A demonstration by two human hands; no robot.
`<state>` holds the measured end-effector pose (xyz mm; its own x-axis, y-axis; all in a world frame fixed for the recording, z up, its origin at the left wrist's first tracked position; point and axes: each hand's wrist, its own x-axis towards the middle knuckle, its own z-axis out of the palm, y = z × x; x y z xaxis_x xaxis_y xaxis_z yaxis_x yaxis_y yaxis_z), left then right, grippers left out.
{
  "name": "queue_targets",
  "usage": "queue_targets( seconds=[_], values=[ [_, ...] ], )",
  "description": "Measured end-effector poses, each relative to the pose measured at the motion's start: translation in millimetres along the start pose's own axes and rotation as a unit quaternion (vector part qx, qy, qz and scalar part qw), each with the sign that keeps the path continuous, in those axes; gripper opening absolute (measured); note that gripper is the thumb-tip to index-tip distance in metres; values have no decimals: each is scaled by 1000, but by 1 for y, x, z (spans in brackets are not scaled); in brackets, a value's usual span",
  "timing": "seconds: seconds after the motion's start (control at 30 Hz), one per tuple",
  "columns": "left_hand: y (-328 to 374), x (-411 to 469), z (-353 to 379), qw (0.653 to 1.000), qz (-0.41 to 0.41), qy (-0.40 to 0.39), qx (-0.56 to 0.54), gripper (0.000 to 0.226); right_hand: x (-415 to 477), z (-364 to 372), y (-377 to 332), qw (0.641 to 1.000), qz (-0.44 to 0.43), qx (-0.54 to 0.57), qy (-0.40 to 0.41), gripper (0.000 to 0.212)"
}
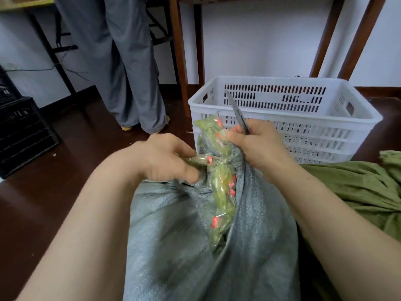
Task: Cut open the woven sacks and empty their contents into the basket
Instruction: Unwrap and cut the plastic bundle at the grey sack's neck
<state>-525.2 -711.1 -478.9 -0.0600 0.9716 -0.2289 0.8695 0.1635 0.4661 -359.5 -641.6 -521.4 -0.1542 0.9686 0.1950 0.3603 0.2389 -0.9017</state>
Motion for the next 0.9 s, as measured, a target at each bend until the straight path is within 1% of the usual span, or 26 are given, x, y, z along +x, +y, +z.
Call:
queue_targets(
  seconds=[0.03,0.07,0.13,0.17,0.23,0.27,0.3,0.33,0.37,0.43,0.5,0.53,0.57,0.6,0.63,0.67,0.7,0.73,0.77,0.8,0.83,0.87,0.9],
  values=[
    [8,-5,-5,1000,-1,9,27,58,0,1,0,1000,-8,-2,-7,27],
    [17,-10,-11,999,11,39,13,50,2,3,0,1000,-10,4,-13,24],
    [30,-7,-13,994,49,80,-57,32,3,3,0,1000,3,18,-19,15],
    [33,-4,-8,993,62,88,-53,36,3,3,-1,999,11,36,-25,11],
    [29,5,6,990,56,122,-35,51,-1,1,-3,994,45,92,-45,13],
    [26,9,13,990,49,122,-49,51,-3,0,-4,989,65,117,-55,13],
    [24,12,21,990,47,107,-82,44,-4,-1,-4,985,81,141,-62,12],
    [22,14,29,987,50,93,-118,27,-5,-3,-4,980,91,163,-68,9],
    [19,19,36,983,48,84,-156,28,-5,-5,-4,976,99,179,-75,6],
    [11,27,43,975,22,104,-196,33,-1,-10,-3,974,117,178,-83,13],
    [1,35,43,960,-10,169,-225,36,5,-20,1,982,138,97,-89,25],
    [-3,37,42,947,-24,197,-252,36,7,-26,5,983,150,30,-106,37],
    [-7,37,41,935,-36,216,-279,36,8,-30,10,974,167,-49,-145,52],
    [-11,38,40,925,-44,230,-298,35,6,-34,14,954,187,-120,-203,66],
    [-15,37,39,917,-53,238,-315,34,3,-34,18,925,207,-173,-268,75],
    [-17,37,40,910,-62,245,-329,32,0,-31,24,896,229,-200,-323,79],
    [-17,36,41,902,-70,248,-347,30,-4,-25,31,874,249,-212,-359,79],
    [-17,36,41,893,-74,253,-363,28,-7,-18,39,860,261,-227,-375,77],
    [-16,36,41,886,-76,259,-377,26,-10,-11,47,851,263,-251,-378,71],
    [-16,36,40,882,-76,263,-385,24,-12,-4,57,848,260,-271,-374,60],
    [-17,37,40,878,-75,265,-391,22,-13,2,67,853,257,-278,-360,44],
    [-18,38,40,878,-76,267,-389,22,-15,5,75,869,261,-258,-333,29],
    [-20,38,40,881,-80,266,-382,21,-15,7,83,892,276,-212,-289,23]
  ],
)
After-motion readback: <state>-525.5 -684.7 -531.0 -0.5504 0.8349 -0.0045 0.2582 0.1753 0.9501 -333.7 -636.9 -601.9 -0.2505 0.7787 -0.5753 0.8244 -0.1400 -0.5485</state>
